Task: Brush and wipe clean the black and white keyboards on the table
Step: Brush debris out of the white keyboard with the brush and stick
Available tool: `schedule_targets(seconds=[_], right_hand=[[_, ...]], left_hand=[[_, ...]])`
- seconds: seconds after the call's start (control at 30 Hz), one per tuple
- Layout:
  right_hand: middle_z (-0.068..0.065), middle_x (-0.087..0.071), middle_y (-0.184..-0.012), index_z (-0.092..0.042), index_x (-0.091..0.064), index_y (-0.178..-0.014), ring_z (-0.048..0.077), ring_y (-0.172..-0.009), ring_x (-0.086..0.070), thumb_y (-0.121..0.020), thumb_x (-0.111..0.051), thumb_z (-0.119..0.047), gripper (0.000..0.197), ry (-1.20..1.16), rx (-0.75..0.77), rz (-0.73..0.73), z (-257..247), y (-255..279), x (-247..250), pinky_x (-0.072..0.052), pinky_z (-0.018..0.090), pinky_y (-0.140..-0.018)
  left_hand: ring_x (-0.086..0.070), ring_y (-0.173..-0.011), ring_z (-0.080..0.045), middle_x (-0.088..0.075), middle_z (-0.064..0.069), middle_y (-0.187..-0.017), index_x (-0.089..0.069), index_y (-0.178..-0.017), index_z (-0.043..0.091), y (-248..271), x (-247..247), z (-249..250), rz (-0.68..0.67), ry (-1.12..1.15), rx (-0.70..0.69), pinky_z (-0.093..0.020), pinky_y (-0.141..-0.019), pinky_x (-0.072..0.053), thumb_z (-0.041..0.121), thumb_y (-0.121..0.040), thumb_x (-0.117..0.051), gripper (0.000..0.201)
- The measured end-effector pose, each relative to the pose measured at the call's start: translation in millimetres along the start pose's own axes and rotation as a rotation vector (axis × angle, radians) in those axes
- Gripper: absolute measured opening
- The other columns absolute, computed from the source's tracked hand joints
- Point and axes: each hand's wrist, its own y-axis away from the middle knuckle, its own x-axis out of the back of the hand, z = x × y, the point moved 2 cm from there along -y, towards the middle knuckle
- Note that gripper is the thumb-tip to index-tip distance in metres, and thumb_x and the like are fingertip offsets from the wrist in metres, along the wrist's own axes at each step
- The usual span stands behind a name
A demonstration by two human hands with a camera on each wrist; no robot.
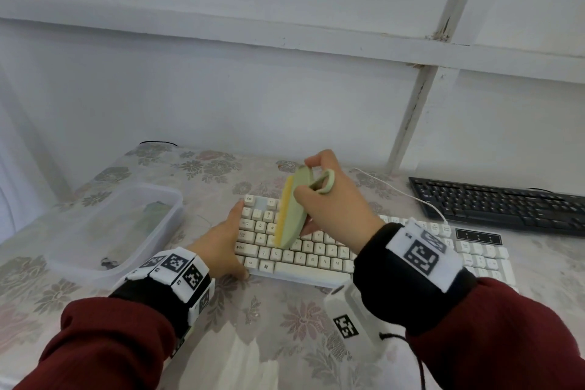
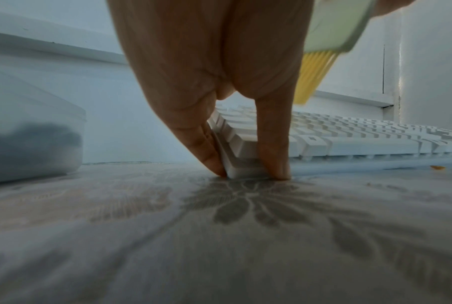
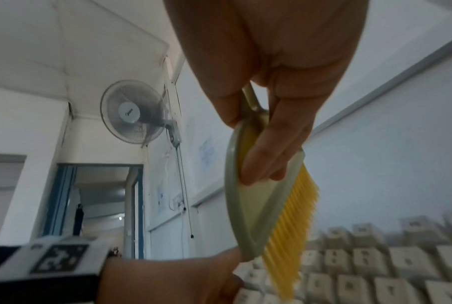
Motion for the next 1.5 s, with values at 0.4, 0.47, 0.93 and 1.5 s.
schedule_targets(seconds=[0.4, 0.47, 0.93, 1.5], right_hand=[[0.008, -0.051, -0.078, -0.015, -0.036, -0.113, 0.025, -0.059, -0.059, -0.093, -0.044, -0.009, 0.023, 0.122, -0.127, -0.31, 18, 17, -25, -0.059, 0.04, -0.061], [0.013, -0.055, -0.083, -0.014, -0.038, -0.113, 0.029, -0.062, -0.062, -0.091, -0.045, -0.009, 0.024, 0.074, -0.17, -0.33, 15, 21, -20, -0.06, 0.044, -0.064], [0.017, -0.057, -0.094, -0.016, -0.035, -0.116, 0.032, -0.075, -0.064, -0.092, -0.046, -0.009, 0.028, 0.043, -0.028, -0.044, 9, -11, -31, -0.06, 0.041, -0.058], [0.02, -0.062, -0.099, -0.024, -0.042, -0.12, 0.033, -0.079, -0.068, -0.091, -0.046, -0.007, 0.034, -0.035, -0.001, 0.048, 7, -10, -10, -0.06, 0.039, -0.058]], left_hand=[[-0.058, -0.104, -0.017, -0.056, -0.002, -0.122, 0.013, -0.146, 0.029, 0, 1, 2, 0.007, 0.027, -0.02, -0.036, -0.092, -0.049, 0.012, -0.06, -0.081, 0.129], [-0.058, -0.101, -0.016, -0.057, -0.002, -0.119, 0.015, -0.146, 0.029, 1, 1, 3, 0.007, 0.011, -0.021, -0.033, -0.091, -0.049, 0.011, -0.062, -0.08, 0.128], [-0.057, -0.106, -0.018, -0.055, -0.001, -0.123, 0.016, -0.145, 0.032, -5, -2, -5, 0.0, -0.007, -0.001, -0.039, -0.095, -0.047, 0.018, -0.058, -0.083, 0.132], [-0.055, -0.106, -0.017, -0.053, 0.0, -0.124, 0.017, -0.145, 0.032, -6, -3, -7, 0.001, -0.018, -0.017, -0.037, -0.096, -0.047, 0.018, -0.06, -0.082, 0.132]])
